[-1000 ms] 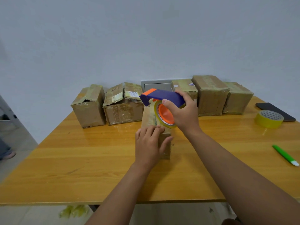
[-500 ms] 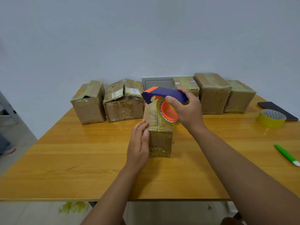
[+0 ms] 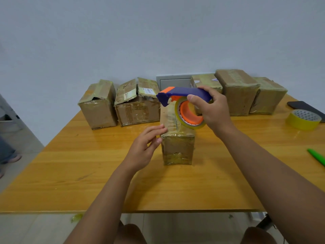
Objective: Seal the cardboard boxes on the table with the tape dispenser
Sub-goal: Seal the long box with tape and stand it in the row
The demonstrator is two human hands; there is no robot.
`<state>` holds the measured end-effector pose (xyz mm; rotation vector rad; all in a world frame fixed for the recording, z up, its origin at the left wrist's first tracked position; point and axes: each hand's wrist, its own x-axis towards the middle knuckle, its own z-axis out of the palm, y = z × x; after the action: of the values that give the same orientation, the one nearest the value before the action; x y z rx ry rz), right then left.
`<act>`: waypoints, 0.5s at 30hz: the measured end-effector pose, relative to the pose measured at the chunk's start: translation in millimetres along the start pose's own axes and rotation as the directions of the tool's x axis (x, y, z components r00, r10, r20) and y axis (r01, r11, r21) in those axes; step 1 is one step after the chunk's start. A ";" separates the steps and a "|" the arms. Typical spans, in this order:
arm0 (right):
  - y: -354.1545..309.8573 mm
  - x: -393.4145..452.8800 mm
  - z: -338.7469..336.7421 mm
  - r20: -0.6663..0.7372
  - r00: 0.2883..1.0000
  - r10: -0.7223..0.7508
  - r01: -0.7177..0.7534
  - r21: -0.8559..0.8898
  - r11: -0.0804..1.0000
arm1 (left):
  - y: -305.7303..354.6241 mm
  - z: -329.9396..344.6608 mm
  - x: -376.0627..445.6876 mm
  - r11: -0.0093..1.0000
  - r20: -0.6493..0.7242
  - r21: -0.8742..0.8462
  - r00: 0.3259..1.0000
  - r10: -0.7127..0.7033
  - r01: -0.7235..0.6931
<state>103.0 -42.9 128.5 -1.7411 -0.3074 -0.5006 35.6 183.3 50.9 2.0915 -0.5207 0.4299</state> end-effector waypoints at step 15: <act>2.5 -4.5 0.7 -0.058 0.998 -0.024 0.025 0.010 1.000 | -1.1 22.1 3.0 0.998 -0.177 0.048 0.984 0.035 -0.027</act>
<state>100.4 -42.5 124.1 -1.7105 -0.2900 -0.5656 41.0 164.6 39.9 2.0663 -0.4416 0.6454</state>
